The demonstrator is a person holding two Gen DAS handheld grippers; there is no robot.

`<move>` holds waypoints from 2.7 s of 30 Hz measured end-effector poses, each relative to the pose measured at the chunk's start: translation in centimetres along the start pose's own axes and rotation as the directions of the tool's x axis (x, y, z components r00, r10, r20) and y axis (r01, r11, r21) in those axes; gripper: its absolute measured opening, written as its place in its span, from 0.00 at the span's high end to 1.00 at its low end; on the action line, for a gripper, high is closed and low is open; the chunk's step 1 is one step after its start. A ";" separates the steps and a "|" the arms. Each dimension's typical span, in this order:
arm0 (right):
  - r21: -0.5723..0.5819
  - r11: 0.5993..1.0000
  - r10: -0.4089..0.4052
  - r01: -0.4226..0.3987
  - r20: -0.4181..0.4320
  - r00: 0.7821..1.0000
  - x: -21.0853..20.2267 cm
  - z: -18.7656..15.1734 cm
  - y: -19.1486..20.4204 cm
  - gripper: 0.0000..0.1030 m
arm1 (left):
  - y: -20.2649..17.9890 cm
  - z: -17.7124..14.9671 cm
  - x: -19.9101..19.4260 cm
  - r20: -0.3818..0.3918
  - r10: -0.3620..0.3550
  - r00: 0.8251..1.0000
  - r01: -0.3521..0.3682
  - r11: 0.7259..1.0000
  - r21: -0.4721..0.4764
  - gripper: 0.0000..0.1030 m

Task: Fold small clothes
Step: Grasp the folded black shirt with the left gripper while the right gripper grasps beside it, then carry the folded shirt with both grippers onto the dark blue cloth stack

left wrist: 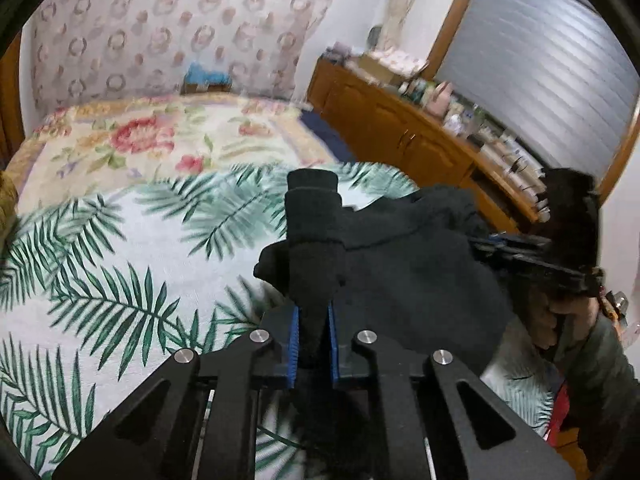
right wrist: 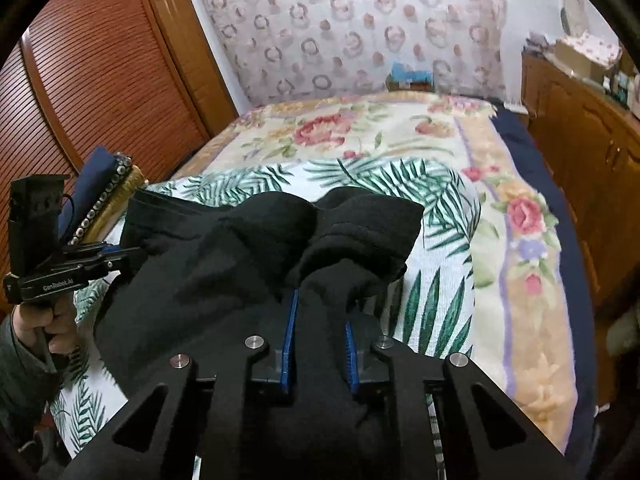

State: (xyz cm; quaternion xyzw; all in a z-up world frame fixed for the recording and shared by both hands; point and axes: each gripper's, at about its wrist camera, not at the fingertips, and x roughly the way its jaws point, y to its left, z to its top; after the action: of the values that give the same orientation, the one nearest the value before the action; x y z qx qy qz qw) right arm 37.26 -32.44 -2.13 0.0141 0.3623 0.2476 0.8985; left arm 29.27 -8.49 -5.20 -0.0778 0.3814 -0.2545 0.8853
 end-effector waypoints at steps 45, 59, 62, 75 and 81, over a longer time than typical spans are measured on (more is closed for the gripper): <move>-0.563 0.801 0.293 -0.201 0.077 0.953 22.3 16.5 31.0 0.84 | 19.4 -10.3 -25.7 0.292 0.445 0.847 -0.331 0.870 -0.365 0.91; -0.506 0.854 0.214 -0.123 0.127 0.968 22.4 17.0 34.9 0.46 | 19.5 -10.8 -28.3 0.333 0.576 0.747 -0.464 0.810 -0.359 0.65; -0.505 0.858 0.214 -0.090 0.193 0.958 20.3 16.3 34.9 0.43 | 19.4 -10.2 -28.1 0.351 0.540 0.765 -0.439 0.836 -0.330 0.37; -0.478 0.839 0.321 -0.259 0.050 0.946 24.0 12.5 36.4 0.43 | 20.6 -10.1 -21.6 0.208 0.543 0.814 -0.486 0.832 -0.268 0.25; -0.394 0.873 0.336 -0.289 0.054 0.940 28.8 13.5 34.7 0.43 | 20.6 -10.0 -21.7 0.204 0.557 0.805 -0.501 0.822 -0.269 0.25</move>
State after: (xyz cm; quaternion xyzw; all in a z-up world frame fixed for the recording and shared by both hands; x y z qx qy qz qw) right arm 48.80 13.20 -3.60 -0.0869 0.2453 0.4537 0.8523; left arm 17.58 20.86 -5.22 -0.0917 0.2857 0.0571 0.9522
